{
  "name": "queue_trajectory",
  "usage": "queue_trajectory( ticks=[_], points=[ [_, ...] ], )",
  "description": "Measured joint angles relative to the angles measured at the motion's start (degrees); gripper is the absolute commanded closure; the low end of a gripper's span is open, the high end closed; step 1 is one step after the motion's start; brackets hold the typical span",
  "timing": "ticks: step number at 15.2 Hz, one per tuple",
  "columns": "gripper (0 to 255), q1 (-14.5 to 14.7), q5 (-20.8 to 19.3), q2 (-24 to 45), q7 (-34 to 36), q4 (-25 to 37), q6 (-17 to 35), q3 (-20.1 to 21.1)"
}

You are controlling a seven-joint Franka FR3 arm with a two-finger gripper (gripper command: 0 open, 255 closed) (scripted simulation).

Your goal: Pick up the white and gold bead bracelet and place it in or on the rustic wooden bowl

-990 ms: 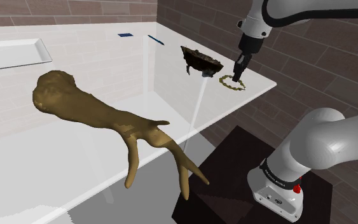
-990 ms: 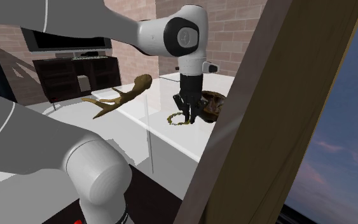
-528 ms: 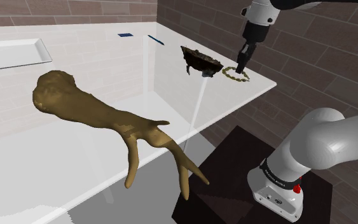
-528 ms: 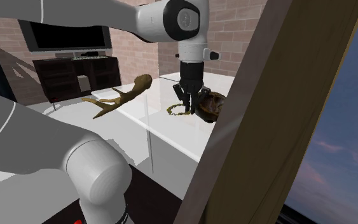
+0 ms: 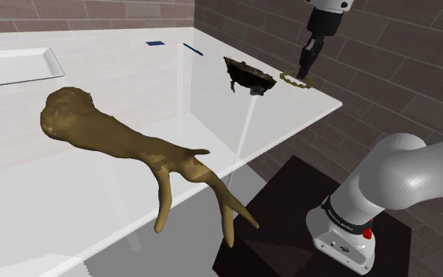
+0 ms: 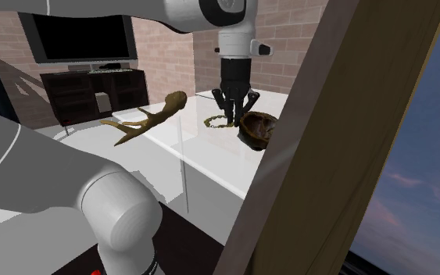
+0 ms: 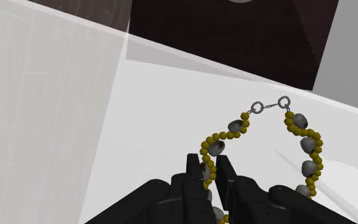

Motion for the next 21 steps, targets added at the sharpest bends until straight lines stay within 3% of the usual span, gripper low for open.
queue_trajectory(
  ticks=[8,14,21],
  points=[
    [255,0.19,0.27,2.62,-0.31,7.73,-5.08,0.08],
    [255,0.39,0.36,14.81,-2.67,17.32,-2.44,-2.23],
    [255,0.48,2.29,31.6,-5.62,34.22,-2.62,-4.58]
  ],
)
